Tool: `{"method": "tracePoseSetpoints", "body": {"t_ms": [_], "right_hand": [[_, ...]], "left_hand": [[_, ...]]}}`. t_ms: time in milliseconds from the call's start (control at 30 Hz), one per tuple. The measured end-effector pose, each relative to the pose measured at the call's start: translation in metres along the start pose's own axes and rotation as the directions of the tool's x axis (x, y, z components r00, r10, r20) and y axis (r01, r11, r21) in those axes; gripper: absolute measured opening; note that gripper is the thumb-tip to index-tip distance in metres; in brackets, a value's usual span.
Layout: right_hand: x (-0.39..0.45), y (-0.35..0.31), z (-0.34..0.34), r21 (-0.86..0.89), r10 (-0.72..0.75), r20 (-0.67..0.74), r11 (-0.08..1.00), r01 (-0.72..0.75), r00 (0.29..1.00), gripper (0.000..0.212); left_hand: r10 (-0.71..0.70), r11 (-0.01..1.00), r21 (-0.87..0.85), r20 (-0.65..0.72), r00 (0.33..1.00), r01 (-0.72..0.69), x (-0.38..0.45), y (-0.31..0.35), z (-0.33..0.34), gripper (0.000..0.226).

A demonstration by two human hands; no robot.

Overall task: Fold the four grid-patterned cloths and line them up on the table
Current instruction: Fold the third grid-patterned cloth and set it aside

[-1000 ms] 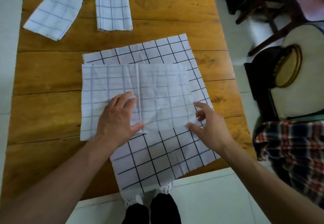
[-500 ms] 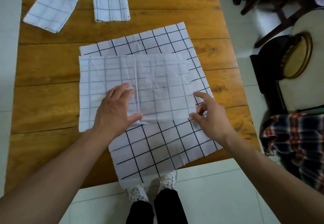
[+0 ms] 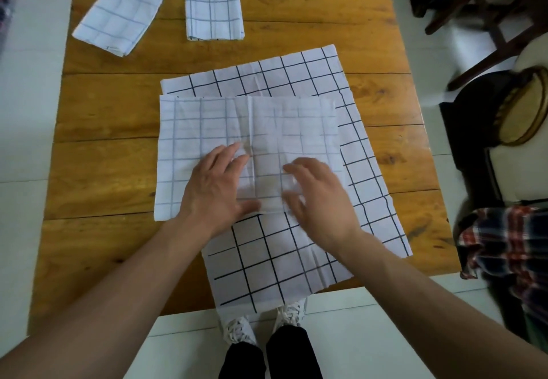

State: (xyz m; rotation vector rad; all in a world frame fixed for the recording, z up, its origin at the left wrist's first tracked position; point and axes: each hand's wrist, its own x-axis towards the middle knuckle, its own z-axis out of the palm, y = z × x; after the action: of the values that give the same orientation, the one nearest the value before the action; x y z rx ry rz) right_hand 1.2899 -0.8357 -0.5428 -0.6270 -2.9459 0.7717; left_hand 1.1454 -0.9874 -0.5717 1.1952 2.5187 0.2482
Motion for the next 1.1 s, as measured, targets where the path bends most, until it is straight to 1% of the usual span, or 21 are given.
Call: {"method": "tracePoseSetpoints", "body": {"t_ms": [67,167,300,433,500,567,633,733,833,900,967,1033,1100], "right_hand": [[0.008,-0.006,0.02,-0.024,-0.04,0.075,0.999,0.042,0.996,0.049],[0.01,0.002,0.036,-0.109,-0.058,0.113,0.992,0.07,0.992,0.057],[0.001,0.026,0.037,-0.181,0.01,0.198,0.983,0.027,0.98,0.067],[-0.009,0.041,0.029,-0.251,0.072,0.26,0.968,-0.005,0.963,0.066],[-0.012,0.04,0.025,-0.248,0.103,0.25,0.968,-0.039,0.963,0.064],[-0.011,0.034,0.022,-0.237,0.102,0.189,0.97,-0.056,0.977,0.057],[-0.006,0.023,0.022,-0.222,0.067,0.136,0.974,-0.035,0.988,0.049],[0.005,0.003,0.028,-0.144,-0.025,0.135,0.989,0.044,0.991,0.049],[0.016,-0.018,0.037,-0.081,-0.1,0.185,0.99,0.117,0.978,0.06],[0.019,-0.023,0.046,-0.066,-0.108,0.239,0.99,0.127,0.965,0.07],[0.015,-0.017,0.053,-0.131,-0.097,0.288,0.982,0.14,0.953,0.073],[0.008,-0.005,0.055,-0.21,-0.073,0.32,0.967,0.146,0.945,0.069],[0.001,0.007,0.049,-0.236,-0.039,0.333,0.964,0.123,0.942,0.066]], "left_hand": [[0.008,1.0,0.017,-0.009,1.0,-0.007,-0.002,-0.002,0.001,0.098],[0.036,0.999,0.041,-0.006,0.999,-0.036,-0.005,-0.008,0.001,0.092],[0.021,0.999,0.041,0.008,1.0,-0.021,-0.019,-0.025,-0.002,0.085],[-0.018,0.998,0.061,0.019,1.0,0.016,-0.038,-0.045,-0.004,0.082],[-0.027,0.997,0.071,0.031,0.999,0.025,-0.043,-0.047,-0.006,0.08],[-0.049,0.996,0.076,0.045,0.998,0.045,-0.044,-0.044,-0.008,0.076],[-0.089,0.993,0.083,0.022,0.996,0.087,-0.041,-0.035,-0.009,0.067],[-0.164,0.983,0.078,-0.04,0.986,0.166,-0.034,-0.017,-0.009,0.059],[-0.199,0.976,0.081,-0.044,0.979,0.203,-0.029,-0.004,-0.003,0.068],[-0.21,0.973,0.085,-0.045,0.977,0.213,-0.031,-0.002,0.002,0.077],[-0.208,0.975,0.067,-0.052,0.977,0.211,-0.035,-0.006,0.004,0.081],[-0.186,0.981,0.043,-0.043,0.982,0.188,-0.038,-0.013,0.005,0.081],[-0.16,0.986,0.033,-0.02,0.987,0.161,-0.04,-0.022,0.005,0.08]]}}
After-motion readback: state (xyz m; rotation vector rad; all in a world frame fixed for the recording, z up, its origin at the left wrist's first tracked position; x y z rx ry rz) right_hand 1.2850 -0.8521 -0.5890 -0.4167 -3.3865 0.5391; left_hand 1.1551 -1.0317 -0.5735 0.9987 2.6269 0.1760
